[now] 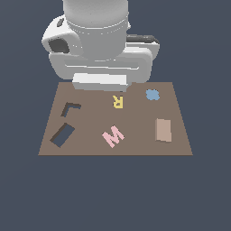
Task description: Insert a designated object into the corresponding slot on a board.
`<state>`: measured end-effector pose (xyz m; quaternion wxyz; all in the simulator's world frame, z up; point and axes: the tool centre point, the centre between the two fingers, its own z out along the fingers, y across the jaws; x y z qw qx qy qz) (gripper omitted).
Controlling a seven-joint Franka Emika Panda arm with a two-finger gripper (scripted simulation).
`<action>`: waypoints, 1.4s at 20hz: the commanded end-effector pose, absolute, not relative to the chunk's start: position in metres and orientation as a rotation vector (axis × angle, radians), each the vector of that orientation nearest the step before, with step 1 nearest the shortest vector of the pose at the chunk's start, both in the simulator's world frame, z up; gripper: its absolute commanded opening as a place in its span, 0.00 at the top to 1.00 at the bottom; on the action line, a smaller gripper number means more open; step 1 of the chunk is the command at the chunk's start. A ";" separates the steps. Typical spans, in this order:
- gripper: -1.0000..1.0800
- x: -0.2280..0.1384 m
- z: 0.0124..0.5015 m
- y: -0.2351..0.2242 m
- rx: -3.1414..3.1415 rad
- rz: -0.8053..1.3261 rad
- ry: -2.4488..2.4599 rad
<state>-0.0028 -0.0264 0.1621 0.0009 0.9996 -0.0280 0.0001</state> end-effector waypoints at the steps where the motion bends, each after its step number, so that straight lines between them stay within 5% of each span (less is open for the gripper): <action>1: 0.04 -0.003 0.162 -0.026 3.139 0.000 -0.088; 11: 0.04 0.006 0.145 0.002 3.139 0.000 -0.114; 28: 0.04 0.054 0.069 0.127 3.133 0.000 -0.231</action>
